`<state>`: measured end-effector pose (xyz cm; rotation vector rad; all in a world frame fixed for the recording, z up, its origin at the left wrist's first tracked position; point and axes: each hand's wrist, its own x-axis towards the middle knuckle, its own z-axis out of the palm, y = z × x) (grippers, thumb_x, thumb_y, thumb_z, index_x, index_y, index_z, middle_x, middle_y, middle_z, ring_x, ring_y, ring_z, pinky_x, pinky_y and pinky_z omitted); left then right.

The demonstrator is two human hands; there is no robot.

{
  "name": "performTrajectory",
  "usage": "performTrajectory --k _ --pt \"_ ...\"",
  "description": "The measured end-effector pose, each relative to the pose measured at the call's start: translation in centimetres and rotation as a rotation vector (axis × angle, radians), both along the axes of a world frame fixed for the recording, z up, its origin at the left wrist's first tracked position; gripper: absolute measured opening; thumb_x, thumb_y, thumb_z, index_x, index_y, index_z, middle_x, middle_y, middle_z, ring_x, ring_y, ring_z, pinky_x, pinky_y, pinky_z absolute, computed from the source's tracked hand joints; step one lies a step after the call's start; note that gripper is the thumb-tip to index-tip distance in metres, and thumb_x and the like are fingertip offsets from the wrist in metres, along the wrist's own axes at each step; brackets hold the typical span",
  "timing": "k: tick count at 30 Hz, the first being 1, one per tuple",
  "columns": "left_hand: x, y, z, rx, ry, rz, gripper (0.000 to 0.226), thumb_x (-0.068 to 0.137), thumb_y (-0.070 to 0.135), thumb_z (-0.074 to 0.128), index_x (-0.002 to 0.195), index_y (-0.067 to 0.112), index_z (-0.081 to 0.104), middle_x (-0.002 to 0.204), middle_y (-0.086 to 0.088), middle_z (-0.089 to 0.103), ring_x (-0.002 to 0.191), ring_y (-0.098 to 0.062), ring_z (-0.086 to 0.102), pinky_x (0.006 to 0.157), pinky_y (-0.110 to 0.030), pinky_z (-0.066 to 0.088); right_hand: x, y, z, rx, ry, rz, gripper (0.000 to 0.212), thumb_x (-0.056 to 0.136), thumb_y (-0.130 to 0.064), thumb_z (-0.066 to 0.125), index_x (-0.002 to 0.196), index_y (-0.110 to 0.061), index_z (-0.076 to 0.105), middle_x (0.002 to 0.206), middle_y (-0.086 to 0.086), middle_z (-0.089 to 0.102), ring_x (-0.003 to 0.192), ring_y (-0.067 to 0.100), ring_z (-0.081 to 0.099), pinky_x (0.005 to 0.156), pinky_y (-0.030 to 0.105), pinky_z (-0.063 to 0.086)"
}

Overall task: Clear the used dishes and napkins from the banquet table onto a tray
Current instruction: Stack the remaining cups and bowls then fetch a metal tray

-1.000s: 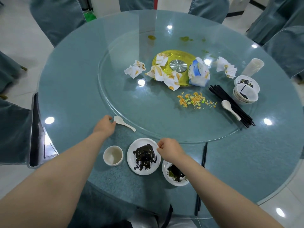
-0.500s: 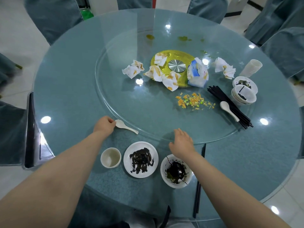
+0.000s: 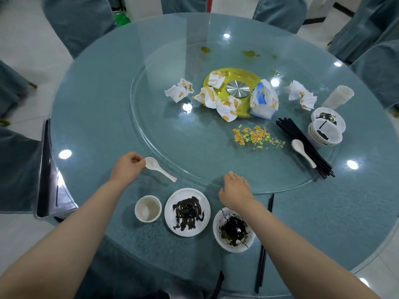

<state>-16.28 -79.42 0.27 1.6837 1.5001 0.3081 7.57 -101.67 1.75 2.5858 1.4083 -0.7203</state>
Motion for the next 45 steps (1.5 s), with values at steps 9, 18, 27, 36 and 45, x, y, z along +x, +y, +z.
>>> performTrajectory --k 9,18,27,36,45 --pt "3.1 -1.8 2.4 -0.036 -0.121 -0.258 0.009 0.075 0.031 0.067 0.07 0.024 0.064 0.071 0.002 0.071 0.072 -0.021 0.065 0.075 -0.042 0.053 -1.5 1.8 0.8 0.197 0.143 0.002 0.04 0.098 -0.023 0.044 0.136 -0.015 0.049 0.147 0.01 0.044 0.137 0.024 0.037 0.114 0.037 0.025" --pt "8.8 -6.0 4.3 0.071 -0.035 -0.473 0.01 0.083 0.021 0.066 0.075 0.024 0.063 0.071 0.006 0.064 0.063 -0.011 0.054 0.061 -0.026 0.042 -3.6 0.7 3.3 0.365 0.36 -0.187 0.013 0.091 -0.034 0.057 0.085 -0.023 0.062 0.072 -0.01 0.059 0.074 0.014 0.056 0.063 0.026 0.039" --pt "11.7 -8.4 3.7 0.031 0.023 -0.678 0.025 0.093 0.03 0.06 0.113 0.016 0.067 0.111 0.0 0.069 0.104 -0.015 0.063 0.093 -0.03 0.047 0.0 -1.6 3.2 0.336 0.272 -0.355 0.017 0.09 -0.026 0.057 0.078 -0.018 0.064 0.072 0.0 0.064 0.074 0.022 0.059 0.057 0.027 0.038" --pt "12.0 -10.6 1.7 0.119 0.218 -0.891 0.047 0.095 0.031 0.054 0.139 0.018 0.048 0.145 0.001 0.048 0.133 -0.017 0.043 0.11 -0.031 0.033 7.1 -1.8 4.0 0.274 0.041 -0.411 0.037 0.088 -0.017 0.052 0.053 -0.01 0.046 0.055 0.008 0.048 0.063 0.032 0.047 0.054 0.031 0.037" --pt "11.0 -10.0 0.8 0.2 0.283 -0.795 0.052 0.092 0.027 0.053 0.143 0.018 0.043 0.148 0.0 0.044 0.135 -0.02 0.042 0.109 -0.037 0.035 10.7 0.6 2.2 0.126 0.016 -0.469 0.015 0.086 -0.016 0.053 0.078 -0.005 0.058 0.064 0.005 0.052 0.063 0.027 0.051 0.043 0.023 0.026"
